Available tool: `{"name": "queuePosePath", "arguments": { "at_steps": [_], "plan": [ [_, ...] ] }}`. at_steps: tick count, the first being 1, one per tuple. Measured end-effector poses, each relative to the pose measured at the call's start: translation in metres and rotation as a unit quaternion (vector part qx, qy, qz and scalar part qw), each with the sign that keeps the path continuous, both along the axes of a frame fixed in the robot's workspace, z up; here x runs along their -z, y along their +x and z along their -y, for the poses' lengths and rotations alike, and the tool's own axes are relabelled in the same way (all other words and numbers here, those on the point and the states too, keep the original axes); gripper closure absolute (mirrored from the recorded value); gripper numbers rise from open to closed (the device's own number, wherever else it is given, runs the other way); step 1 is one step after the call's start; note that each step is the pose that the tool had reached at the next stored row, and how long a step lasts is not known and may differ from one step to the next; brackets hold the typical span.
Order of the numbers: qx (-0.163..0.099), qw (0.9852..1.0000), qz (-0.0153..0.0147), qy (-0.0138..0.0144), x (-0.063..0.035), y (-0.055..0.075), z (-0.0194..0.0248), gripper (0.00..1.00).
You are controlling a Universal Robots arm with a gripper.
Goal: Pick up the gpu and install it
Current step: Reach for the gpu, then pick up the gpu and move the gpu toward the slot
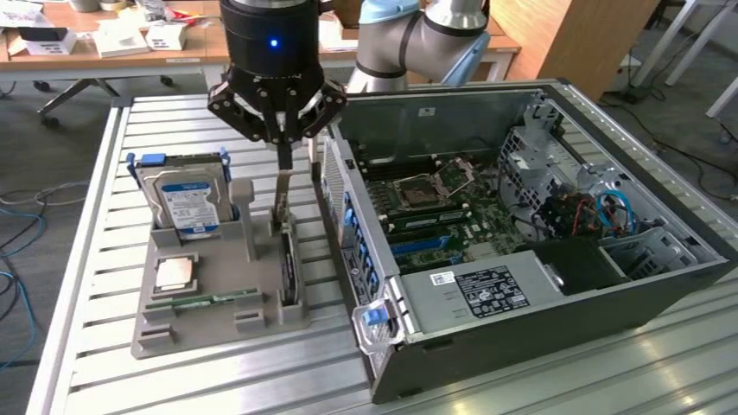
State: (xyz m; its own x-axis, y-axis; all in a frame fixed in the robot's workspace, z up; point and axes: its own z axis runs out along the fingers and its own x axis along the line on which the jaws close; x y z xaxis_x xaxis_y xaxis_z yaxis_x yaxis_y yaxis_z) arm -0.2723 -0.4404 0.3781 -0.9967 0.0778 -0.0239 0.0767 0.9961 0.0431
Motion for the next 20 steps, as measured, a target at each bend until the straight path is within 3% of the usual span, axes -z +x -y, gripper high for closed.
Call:
{"name": "queuePosePath", "arguments": {
  "at_steps": [8,20],
  "plan": [
    [0.0,1.0,0.0,0.0,0.0,-0.001,0.0234,0.89],
    [0.0,1.0,0.0,0.0,0.0,-0.001,0.0249,0.89]
  ]
}}
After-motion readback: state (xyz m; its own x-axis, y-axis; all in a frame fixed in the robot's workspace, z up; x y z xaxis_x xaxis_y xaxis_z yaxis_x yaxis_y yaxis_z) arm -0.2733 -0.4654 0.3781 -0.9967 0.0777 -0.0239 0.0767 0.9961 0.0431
